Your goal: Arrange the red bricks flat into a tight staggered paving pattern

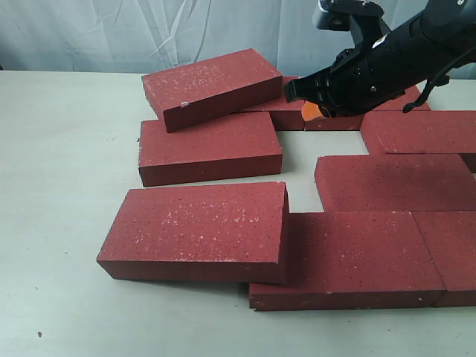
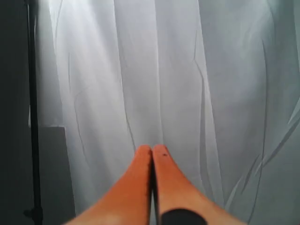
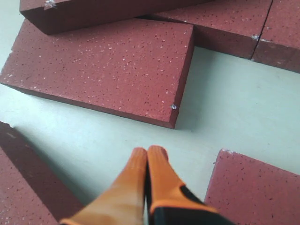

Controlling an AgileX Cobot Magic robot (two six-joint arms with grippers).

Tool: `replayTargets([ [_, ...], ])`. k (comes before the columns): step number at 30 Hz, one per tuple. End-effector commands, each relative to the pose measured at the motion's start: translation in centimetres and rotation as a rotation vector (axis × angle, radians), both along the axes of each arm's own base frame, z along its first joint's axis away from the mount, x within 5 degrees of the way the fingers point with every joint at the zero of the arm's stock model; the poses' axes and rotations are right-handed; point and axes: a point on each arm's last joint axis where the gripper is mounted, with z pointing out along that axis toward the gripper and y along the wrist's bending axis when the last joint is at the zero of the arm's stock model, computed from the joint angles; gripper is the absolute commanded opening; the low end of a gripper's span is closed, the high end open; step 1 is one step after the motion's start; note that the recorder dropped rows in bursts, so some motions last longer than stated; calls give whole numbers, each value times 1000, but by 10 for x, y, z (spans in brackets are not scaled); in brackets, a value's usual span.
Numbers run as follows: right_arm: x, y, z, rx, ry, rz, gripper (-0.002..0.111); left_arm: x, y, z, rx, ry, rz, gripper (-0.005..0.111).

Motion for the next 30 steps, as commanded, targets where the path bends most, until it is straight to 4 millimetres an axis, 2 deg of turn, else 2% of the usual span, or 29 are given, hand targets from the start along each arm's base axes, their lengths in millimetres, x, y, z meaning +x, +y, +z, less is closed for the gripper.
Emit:
replayTargets([
  [1,1,1,2,-1,-13,6,-1,25,1,-8,-8,107,2,0],
  [9,0,1,2,-1,-10,7,-1,70,1,-42,-19,435,-1,0],
  [13,0,1,2,-1,-10,7,-1,88,1,-52,-22,557,-3,0],
  [30,1,1,2,3,-12,4,-1,149,1,-91,-90,1056,-11,0],
])
